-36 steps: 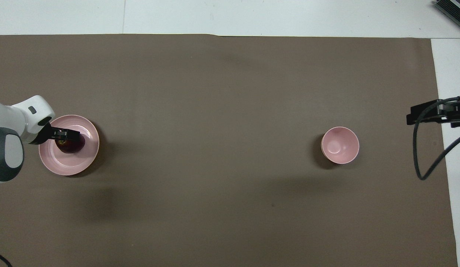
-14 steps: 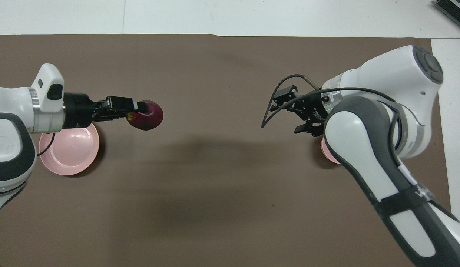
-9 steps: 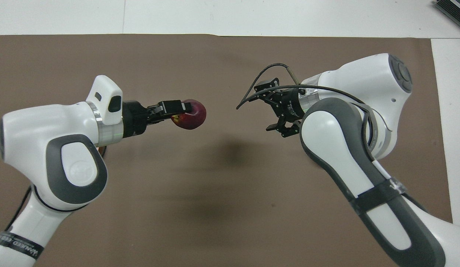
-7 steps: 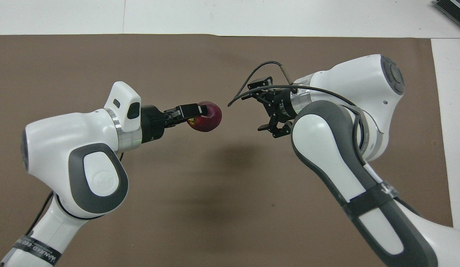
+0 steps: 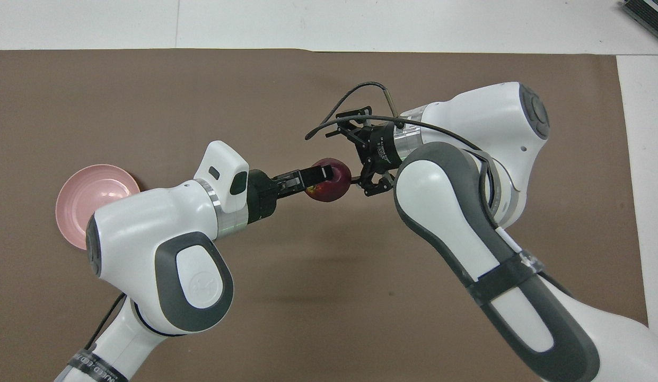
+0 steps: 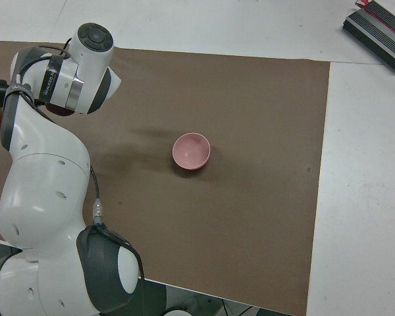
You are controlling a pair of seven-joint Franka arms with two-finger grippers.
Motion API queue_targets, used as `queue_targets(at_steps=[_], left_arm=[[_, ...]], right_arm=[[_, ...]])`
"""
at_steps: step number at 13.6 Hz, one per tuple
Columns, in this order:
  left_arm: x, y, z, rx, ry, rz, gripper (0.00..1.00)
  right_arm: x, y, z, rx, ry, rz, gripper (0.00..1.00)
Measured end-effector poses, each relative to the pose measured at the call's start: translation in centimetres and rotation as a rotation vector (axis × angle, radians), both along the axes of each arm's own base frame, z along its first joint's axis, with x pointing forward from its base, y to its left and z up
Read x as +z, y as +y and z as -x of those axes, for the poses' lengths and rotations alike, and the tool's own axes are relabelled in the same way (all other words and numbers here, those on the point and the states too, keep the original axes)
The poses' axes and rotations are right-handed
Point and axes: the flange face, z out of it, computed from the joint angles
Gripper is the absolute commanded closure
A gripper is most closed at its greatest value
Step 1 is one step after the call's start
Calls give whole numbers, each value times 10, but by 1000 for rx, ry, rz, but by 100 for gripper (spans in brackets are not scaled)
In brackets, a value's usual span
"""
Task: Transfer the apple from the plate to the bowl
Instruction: 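Close the right gripper on the apple held by the left gripper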
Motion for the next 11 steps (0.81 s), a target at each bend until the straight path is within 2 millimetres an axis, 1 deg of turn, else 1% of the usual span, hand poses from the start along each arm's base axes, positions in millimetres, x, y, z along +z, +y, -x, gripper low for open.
queue_targets(at_steps=[2,4,5,6,7,8,9,11], left_arm=[[-3,0,-1,13,-5,-4,100],[-4,-1,-4,22,-9,-6,100],[-4,-1,-6,27,-13,-5,100],[-2,0,-8,30,-15,-2,100],[-2,-1,-8,30,-13,-1,100],[-3,-3,-7,32,-7,1,99],[-3,-4,-7,37,1,5,87],[-4,-4,-8,40,6,6,80]], right_arm=[[-4,4,6,36,49,-4,0],[-2,9,10,59,68,-16,0],[-1,11,11,62,70,-20,4],[0,11,11,62,70,-23,39],[1,11,10,61,69,-26,65],[1,11,10,61,69,-26,75],[1,10,10,59,68,-27,78],[2,9,9,58,69,-28,78]])
